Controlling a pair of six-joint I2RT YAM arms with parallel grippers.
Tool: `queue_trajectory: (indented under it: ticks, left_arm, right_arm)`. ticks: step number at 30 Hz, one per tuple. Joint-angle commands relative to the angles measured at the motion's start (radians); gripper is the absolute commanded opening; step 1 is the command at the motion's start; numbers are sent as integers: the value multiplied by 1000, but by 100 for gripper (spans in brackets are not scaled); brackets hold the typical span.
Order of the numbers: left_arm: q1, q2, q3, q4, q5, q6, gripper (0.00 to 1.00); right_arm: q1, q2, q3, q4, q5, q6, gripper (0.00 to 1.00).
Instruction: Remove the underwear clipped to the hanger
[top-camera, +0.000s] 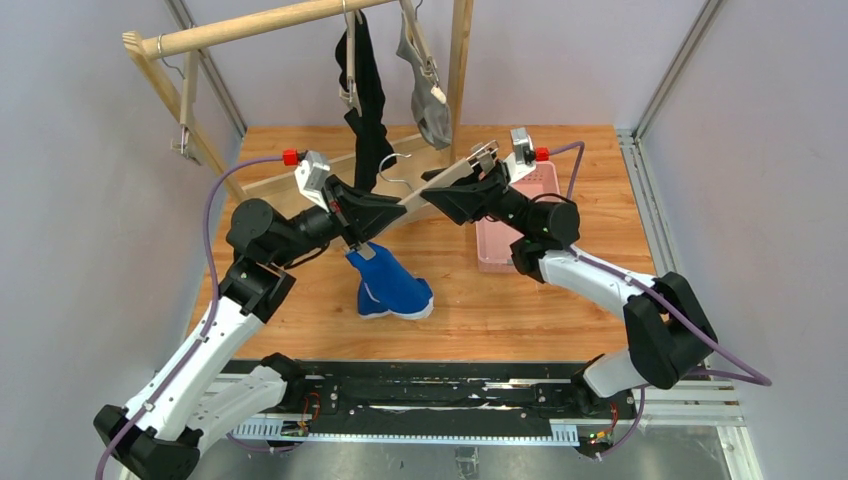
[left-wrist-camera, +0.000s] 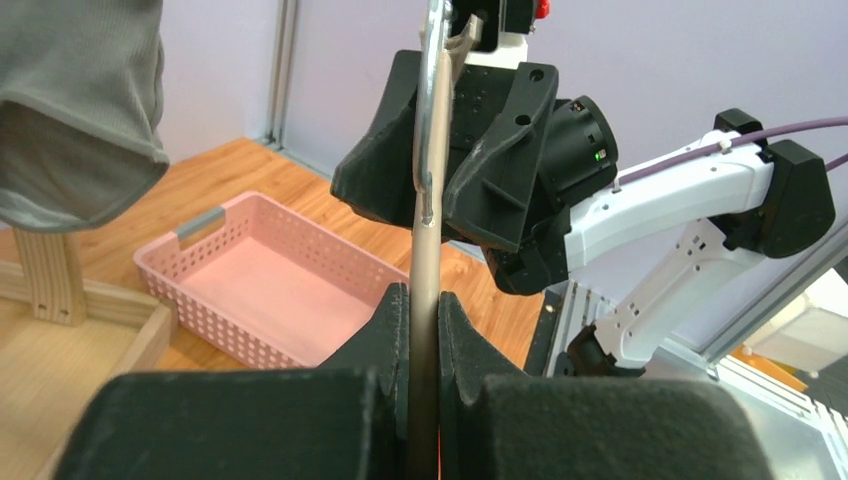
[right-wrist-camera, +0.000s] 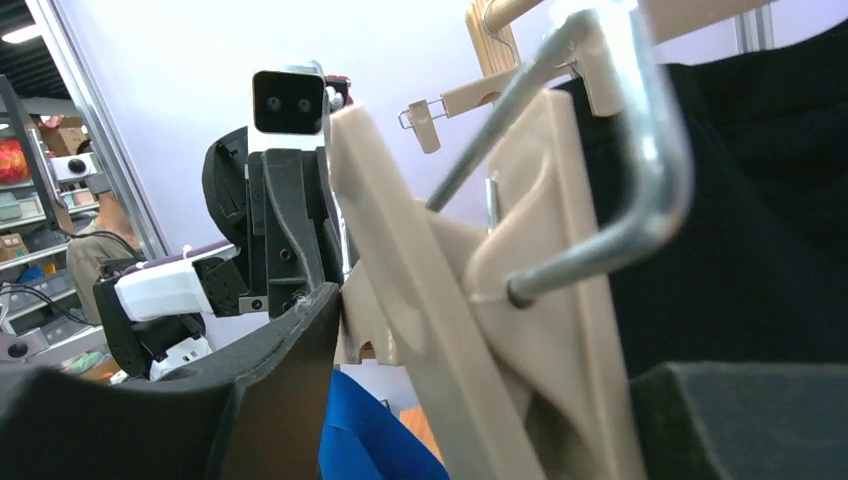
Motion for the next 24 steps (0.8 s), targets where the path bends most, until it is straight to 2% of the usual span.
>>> queue_trajectory:
  ticks: [1,4,6,17,18,20,21,22,24]
  left_arm:
    - [-28,13,-25,131,-72,-33,0]
    - [-41,12,-44,167,-109,-53,0]
    - [-50,16,-51,180,-124,-61,0]
    - [-68,24,-62,205,-147,-68,0]
    - [-68,17,-62,207,-157,-63,0]
    - [-68,3,-58,208,-171,-52,0]
    - [-68,-3,-58,208,-178,-52,0]
    - [-68,-8,-57,208,-186,-54,0]
    - [-68,-18,-64,215,-203,-61,0]
  right_arm:
    - [27,21,58,56,-18,-2,38]
    - [27,27,64,55,-17,4,14]
    - [28,28,62,53,-14,5,1]
    - [28,43,79,22,-20,-1,1]
    - [28,49,81,27,-30,3,6]
    - [29,59,65,63,-16,17,46]
    - [29,58,57,69,-3,11,57]
    - [30,53,48,69,6,1,64]
    - [34,42,38,69,20,-22,69]
